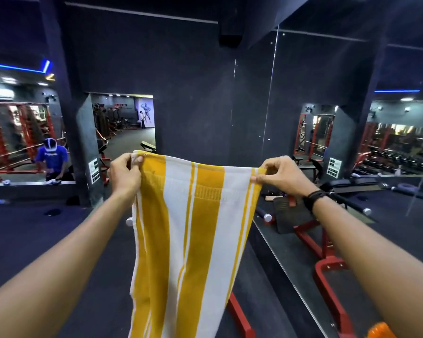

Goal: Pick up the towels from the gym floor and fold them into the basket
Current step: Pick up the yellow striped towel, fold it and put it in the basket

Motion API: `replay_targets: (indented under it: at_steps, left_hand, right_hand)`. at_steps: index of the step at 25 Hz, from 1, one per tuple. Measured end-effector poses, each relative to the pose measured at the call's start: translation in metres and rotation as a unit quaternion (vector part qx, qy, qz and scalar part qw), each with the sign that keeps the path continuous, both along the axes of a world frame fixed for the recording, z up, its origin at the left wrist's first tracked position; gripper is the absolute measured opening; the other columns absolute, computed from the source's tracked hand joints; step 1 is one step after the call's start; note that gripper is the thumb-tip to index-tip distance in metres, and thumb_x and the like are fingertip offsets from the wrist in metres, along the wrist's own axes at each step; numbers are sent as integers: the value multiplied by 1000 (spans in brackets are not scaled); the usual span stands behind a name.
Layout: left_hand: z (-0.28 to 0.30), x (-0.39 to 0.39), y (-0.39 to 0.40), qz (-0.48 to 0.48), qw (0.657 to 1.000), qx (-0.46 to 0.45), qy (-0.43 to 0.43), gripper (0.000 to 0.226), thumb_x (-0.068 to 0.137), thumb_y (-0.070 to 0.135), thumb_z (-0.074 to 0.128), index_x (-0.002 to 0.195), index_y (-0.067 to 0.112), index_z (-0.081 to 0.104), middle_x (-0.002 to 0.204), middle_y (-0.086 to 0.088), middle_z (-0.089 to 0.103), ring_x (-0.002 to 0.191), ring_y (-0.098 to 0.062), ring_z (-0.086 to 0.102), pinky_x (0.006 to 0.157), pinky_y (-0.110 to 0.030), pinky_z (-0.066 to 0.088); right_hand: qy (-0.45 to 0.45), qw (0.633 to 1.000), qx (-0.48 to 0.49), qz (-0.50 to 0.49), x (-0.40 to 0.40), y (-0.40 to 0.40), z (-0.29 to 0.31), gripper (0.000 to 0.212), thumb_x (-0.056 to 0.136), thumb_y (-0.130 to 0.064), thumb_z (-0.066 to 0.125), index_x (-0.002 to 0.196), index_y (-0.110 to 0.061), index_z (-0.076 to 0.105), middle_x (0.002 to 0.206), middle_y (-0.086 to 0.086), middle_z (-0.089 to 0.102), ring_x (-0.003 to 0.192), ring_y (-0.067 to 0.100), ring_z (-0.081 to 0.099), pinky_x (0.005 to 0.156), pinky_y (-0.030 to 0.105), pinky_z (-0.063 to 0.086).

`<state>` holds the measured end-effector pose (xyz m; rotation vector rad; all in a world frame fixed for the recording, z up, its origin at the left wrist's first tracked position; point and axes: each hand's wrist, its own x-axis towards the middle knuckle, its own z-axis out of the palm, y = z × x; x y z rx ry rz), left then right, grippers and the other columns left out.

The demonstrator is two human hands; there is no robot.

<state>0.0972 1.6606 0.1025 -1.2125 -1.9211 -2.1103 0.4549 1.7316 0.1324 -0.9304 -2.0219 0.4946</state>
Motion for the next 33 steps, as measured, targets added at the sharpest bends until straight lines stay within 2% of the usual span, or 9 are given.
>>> replay_targets:
  at_steps: [3, 7, 11, 14, 16, 19, 22, 28, 33]
  left_hand:
    - [-6, -12, 1, -11, 1000, 0, -26, 20, 95, 27, 56, 85, 12, 66, 74, 3, 55, 75, -13, 46, 66, -30, 34]
    - [-17, -15, 0, -28, 999, -26, -20, 18, 95, 26, 56, 83, 17, 63, 75, -1, 58, 74, -14, 49, 66, -30, 37]
    - [-40, -33, 7, -117, 986, -118, -21, 21, 94, 23, 58, 75, 15, 62, 77, -5, 62, 77, -19, 53, 69, -33, 40]
    - [-46, -35, -4, -196, 935, -296, 18, 20, 95, 21, 57, 86, 6, 66, 79, -10, 61, 78, -25, 56, 73, -40, 50]
    - [-26, -24, -10, -258, 929, -264, -14, 20, 95, 16, 57, 99, -2, 64, 82, -12, 59, 75, -23, 55, 68, -38, 49]
    - [8, -5, -10, -374, 919, -82, -99, 56, 73, 37, 78, 116, 7, 60, 96, -3, 71, 83, -17, 68, 69, -28, 54]
    - [-25, 7, -12, -381, 892, -240, -28, 88, 36, 60, 89, 110, 19, 65, 106, 2, 71, 95, -18, 69, 80, -34, 57]
    - [-53, -10, -24, -382, 838, -367, -131, 58, 44, 45, 93, 82, 6, 71, 79, -7, 74, 65, -15, 69, 60, -29, 58]
    - [-23, 10, -18, -403, 859, -221, -227, 31, 83, 30, 69, 102, 6, 64, 76, -4, 73, 70, -18, 67, 51, -23, 54]
  right_hand:
    - [179, 982, -29, 43, -11, -2, -4, 31, 70, -3, 81, 67, -11, 52, 76, 17, 67, 66, 10, 64, 65, 24, 55]
    - [203, 979, 13, 18, -24, -2, -14, 23, 76, -1, 76, 80, -15, 58, 75, 3, 64, 67, 5, 60, 64, 19, 53]
    - [-61, 998, 6, -11, -23, 8, -41, 16, 78, -14, 76, 68, -15, 63, 61, -3, 52, 58, 7, 44, 60, 27, 41]
    - [-136, 990, -42, -10, -9, 13, -51, 19, 75, -19, 77, 65, -11, 63, 59, -3, 52, 59, 9, 45, 60, 33, 41]
    - [-98, 991, -78, 53, 1, 14, -33, 19, 76, -15, 79, 68, -8, 63, 63, 1, 54, 62, 12, 47, 60, 36, 40]
    - [133, 973, -164, 96, 6, 9, 3, 38, 72, -25, 78, 99, -1, 65, 91, 13, 70, 81, 23, 64, 75, 39, 52]
    - [74, 970, -221, 70, 4, -1, -32, 59, 58, -46, 80, 101, -6, 69, 98, 10, 74, 94, 30, 69, 87, 46, 55]
    - [108, 932, -339, 64, 26, 2, -83, 85, 34, -63, 88, 92, -4, 72, 90, 11, 75, 74, 15, 71, 59, 25, 55]
    - [185, 919, -332, 102, 29, 11, -35, 41, 75, -33, 71, 103, -4, 68, 94, 11, 73, 74, 14, 71, 60, 23, 56]
